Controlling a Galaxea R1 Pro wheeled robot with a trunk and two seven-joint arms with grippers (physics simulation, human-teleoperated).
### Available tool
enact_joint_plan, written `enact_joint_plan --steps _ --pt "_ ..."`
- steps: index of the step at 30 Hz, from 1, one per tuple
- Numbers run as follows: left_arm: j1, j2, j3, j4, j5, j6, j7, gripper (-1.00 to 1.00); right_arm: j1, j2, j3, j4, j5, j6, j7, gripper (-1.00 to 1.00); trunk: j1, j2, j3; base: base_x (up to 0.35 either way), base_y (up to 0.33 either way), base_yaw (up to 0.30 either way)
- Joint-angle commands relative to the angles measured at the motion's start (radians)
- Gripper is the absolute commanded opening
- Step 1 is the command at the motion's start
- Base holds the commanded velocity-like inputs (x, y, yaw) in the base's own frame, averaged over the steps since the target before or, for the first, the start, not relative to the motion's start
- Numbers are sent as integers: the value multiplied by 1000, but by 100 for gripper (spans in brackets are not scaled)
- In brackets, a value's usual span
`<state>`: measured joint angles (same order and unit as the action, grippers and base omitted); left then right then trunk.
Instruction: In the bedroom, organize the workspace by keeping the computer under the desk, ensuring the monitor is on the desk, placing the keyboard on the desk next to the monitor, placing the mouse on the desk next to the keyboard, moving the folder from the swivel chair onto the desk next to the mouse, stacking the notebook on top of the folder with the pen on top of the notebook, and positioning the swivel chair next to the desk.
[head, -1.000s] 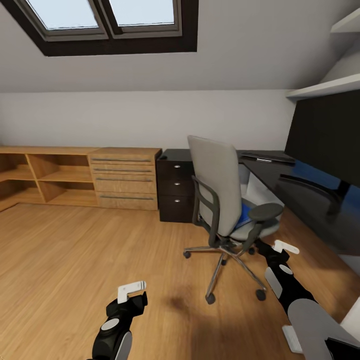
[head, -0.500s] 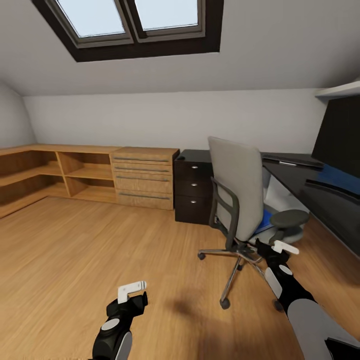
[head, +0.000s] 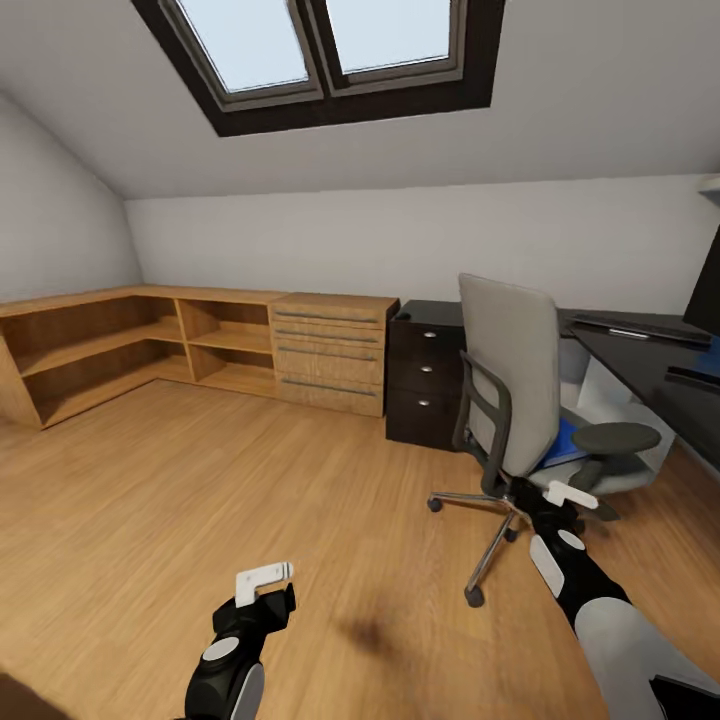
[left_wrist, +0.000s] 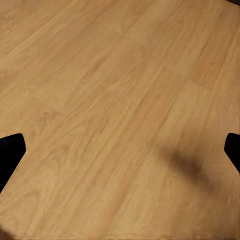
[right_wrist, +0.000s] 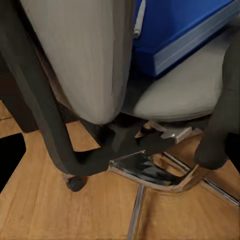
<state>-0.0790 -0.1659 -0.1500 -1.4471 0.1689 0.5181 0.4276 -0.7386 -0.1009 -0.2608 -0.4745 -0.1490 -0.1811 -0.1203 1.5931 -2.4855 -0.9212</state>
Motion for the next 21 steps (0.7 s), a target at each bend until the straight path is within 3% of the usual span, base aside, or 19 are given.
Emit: enact_joint_plan --steps 1,9,21 --pt "-1 0 -2 -1 11 2 10 100 -1 0 2 0 -11 -5 0 100 -1 0 -1 -304 68 223" --pt "-1 0 -2 -1 11 2 10 100 0 -1 2 -1 -10 -5 -1 100 -1 0 2 -184 67 186" --pt "-1 0 -2 -1 11 2 10 100 0 -2 0 -1 -9 -5 1 100 -1 0 3 -89 -74 10"
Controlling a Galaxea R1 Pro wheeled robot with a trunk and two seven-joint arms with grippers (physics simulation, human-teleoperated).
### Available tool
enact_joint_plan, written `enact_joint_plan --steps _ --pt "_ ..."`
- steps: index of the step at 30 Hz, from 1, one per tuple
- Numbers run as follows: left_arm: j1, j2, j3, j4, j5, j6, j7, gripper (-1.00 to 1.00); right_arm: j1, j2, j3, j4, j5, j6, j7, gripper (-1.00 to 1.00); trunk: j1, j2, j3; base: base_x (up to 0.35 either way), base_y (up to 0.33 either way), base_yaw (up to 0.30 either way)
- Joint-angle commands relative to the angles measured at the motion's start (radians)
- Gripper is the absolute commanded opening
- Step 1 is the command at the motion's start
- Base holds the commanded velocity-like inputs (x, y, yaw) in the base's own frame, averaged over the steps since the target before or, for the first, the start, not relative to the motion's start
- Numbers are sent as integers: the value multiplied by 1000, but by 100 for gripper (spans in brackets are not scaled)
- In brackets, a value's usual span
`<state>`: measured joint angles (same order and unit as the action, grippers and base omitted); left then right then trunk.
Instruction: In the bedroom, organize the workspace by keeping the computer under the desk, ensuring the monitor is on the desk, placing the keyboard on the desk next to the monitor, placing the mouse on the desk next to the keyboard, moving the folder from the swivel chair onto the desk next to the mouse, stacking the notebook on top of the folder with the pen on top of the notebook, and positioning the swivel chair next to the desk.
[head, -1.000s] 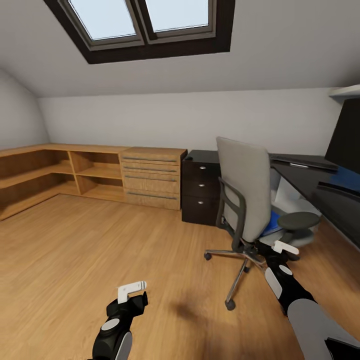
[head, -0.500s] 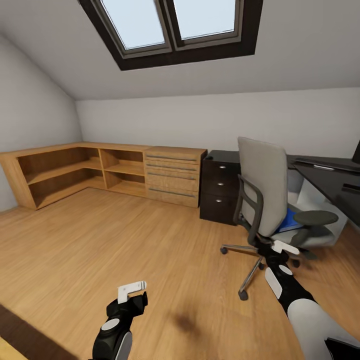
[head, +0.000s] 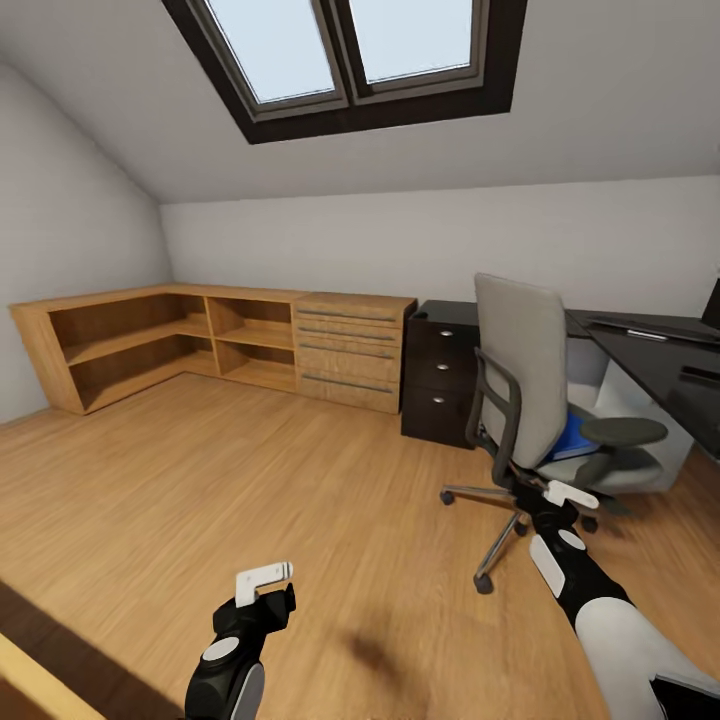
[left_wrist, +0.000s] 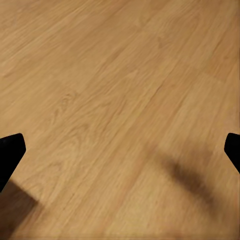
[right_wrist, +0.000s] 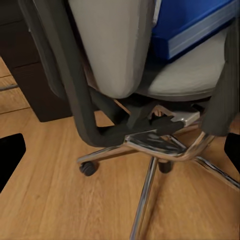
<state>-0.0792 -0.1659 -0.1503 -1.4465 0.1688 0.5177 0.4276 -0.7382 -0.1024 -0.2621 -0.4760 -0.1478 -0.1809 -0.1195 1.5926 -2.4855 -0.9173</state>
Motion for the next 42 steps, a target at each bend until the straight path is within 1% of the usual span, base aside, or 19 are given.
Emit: enact_joint_plan --steps 1,7,9,10,11,21,28,38,42 --pt "-1 0 -2 -1 11 2 10 100 0 0 2 1 -10 -5 0 100 0 0 -1 -9 -8 -117" --pt "-1 0 -2 -2 10 2 10 100 -1 0 1 2 -15 -3 0 100 0 0 2 -2 -2 -215" --pt "-1 0 -1 -2 10 0 10 100 -1 0 0 2 -28 -3 -1 100 0 0 2 0 0 -256" --pt "-1 0 -1 -4 11 -2 11 100 -1 -2 0 2 -46 -3 -2 100 0 0 2 0 0 -266" --pt "-1 0 0 -4 11 -2 11 100 -1 -3 0 2 -49 -3 -2 100 0 0 2 0 0 -266" --pt "-1 0 0 -6 11 -2 11 100 -1 -5 -2 3 -55 -3 -2 100 0 0 2 0 0 -280" --pt "-1 1 0 -6 11 -2 11 100 -1 -7 -2 3 -79 -3 -2 100 0 0 2 0 0 -283" --pt "-1 2 0 -6 11 -2 11 100 0 -5 0 2 -80 -5 -1 100 0 0 2 0 0 -58" --pt "-1 1 0 -6 11 -2 11 100 0 -4 0 2 -79 -18 -1 100 0 0 2 0 0 -4"
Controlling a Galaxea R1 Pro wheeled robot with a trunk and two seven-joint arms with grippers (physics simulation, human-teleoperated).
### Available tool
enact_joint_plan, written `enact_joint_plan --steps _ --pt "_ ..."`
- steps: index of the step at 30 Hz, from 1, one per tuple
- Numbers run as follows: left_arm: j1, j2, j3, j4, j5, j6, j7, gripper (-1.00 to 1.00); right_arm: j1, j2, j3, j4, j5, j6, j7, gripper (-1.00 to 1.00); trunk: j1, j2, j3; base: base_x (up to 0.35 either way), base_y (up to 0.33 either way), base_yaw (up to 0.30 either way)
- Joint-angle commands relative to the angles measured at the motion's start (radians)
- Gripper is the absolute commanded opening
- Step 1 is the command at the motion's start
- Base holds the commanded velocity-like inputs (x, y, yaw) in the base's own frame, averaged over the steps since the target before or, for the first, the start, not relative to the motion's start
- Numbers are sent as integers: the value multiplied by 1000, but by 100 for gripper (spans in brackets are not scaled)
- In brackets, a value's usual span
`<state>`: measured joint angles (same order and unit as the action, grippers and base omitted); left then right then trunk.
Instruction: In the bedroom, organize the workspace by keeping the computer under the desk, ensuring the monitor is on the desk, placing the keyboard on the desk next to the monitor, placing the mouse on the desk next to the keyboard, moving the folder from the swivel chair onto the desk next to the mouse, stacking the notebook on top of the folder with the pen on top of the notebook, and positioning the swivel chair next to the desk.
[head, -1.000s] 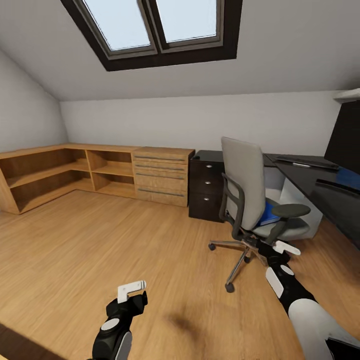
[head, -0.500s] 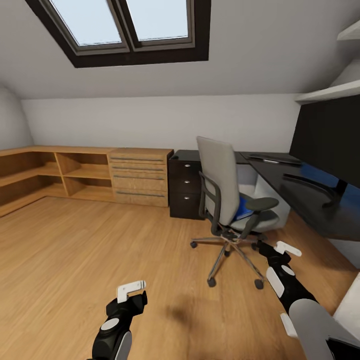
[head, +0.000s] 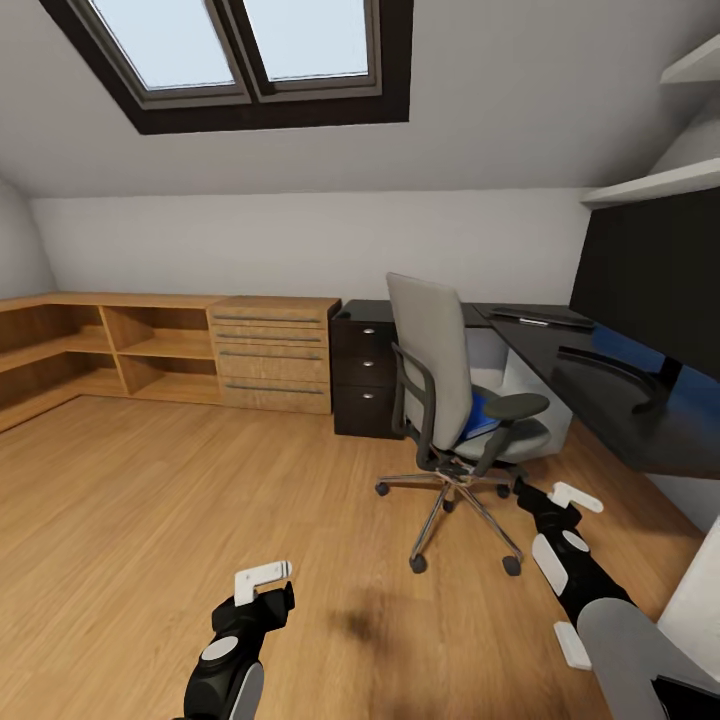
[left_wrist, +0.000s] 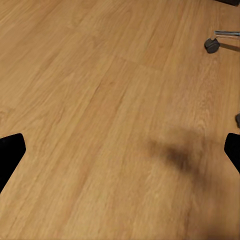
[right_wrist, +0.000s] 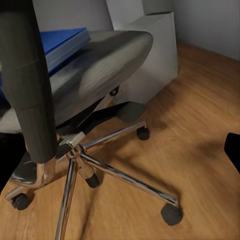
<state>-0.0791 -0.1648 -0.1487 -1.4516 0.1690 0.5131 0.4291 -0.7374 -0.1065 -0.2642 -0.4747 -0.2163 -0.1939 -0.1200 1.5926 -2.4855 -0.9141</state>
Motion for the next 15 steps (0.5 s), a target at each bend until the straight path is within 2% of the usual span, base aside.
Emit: enact_joint_plan --steps 1,6,9,10,15 --pt "-1 0 -2 -1 11 2 10 100 -1 0 2 1 -10 -11 0 100 0 0 -1 0 0 -2" --pt "-1 1 -2 0 11 4 10 100 0 1 2 1 -9 -29 -1 100 0 0 -1 0 0 0" --pt "-1 0 -2 2 11 5 10 100 0 2 2 1 -7 -70 -1 100 0 0 -1 10 0 0" --pt "-1 0 -2 3 11 5 9 100 0 2 3 2 -6 -109 -1 100 0 0 -1 127 0 0" --pt "-1 -1 -3 5 11 5 7 100 2 2 3 4 -4 -189 -1 100 0 0 -1 229 0 0"
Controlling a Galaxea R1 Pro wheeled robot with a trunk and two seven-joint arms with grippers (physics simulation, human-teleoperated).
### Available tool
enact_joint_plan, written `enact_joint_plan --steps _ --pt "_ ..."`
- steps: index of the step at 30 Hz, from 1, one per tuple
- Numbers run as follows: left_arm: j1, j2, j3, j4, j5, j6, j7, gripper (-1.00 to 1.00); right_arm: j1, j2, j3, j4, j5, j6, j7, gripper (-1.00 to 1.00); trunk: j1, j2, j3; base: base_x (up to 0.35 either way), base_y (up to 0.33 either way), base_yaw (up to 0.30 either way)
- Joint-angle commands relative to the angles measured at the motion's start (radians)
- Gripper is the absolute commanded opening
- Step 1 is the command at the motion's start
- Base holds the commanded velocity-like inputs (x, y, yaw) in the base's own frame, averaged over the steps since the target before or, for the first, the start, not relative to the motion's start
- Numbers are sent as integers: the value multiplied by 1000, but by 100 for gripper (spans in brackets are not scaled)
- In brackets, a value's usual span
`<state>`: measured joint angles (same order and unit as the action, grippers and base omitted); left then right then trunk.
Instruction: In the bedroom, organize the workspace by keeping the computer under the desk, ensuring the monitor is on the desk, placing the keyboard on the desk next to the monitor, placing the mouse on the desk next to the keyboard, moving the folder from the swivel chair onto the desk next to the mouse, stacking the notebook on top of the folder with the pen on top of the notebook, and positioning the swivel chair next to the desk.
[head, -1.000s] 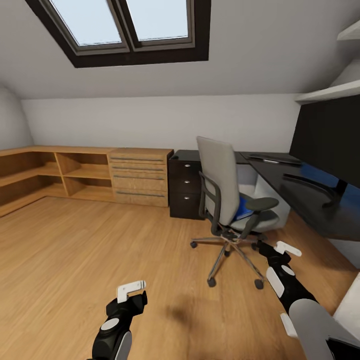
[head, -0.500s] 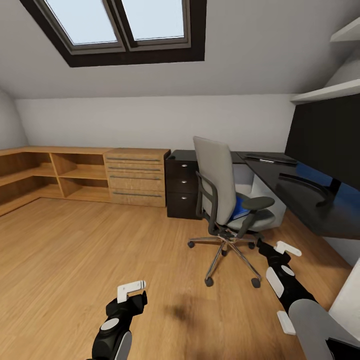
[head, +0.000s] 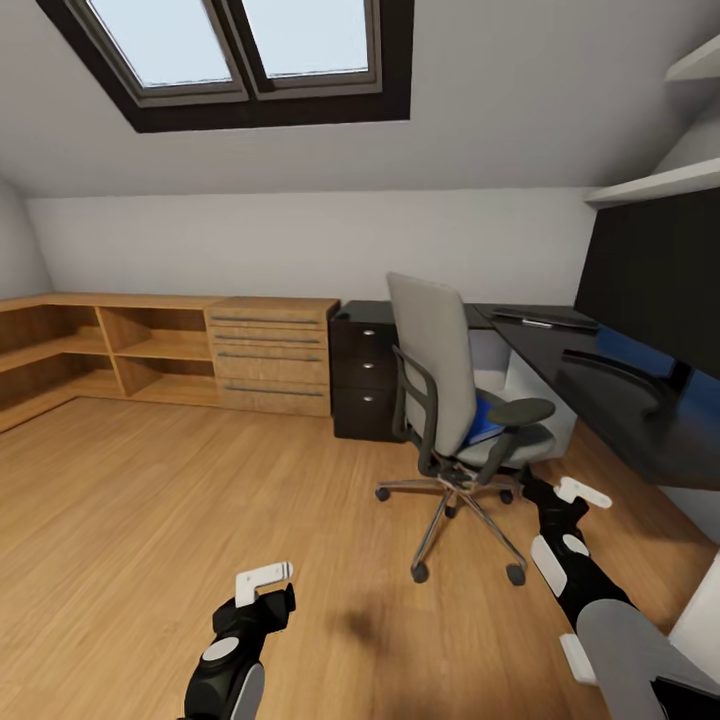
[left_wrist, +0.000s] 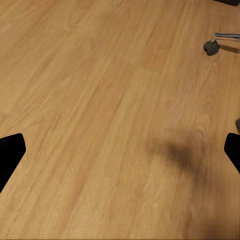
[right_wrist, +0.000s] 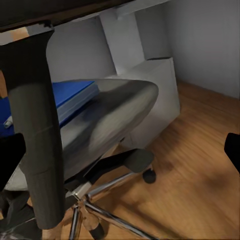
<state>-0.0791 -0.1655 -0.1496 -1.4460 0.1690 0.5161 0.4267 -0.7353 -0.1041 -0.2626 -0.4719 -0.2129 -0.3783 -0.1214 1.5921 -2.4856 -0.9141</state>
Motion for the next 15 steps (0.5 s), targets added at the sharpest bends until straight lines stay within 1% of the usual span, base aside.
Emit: enact_joint_plan --steps 1,8,13,15 --pt "-1 0 -2 0 10 3 9 100 1 0 2 1 -8 -15 0 100 0 0 -1 129 0 0" --pt "-1 0 -2 5 10 3 10 100 3 -1 2 1 -7 -27 1 100 0 0 -1 70 0 0" --pt "-1 0 -2 12 10 3 9 100 4 -2 1 1 -8 -29 3 100 0 0 -1 234 0 0" --pt "-1 0 -3 18 10 2 9 100 4 -1 2 1 -8 -29 4 100 0 0 -1 159 0 0"
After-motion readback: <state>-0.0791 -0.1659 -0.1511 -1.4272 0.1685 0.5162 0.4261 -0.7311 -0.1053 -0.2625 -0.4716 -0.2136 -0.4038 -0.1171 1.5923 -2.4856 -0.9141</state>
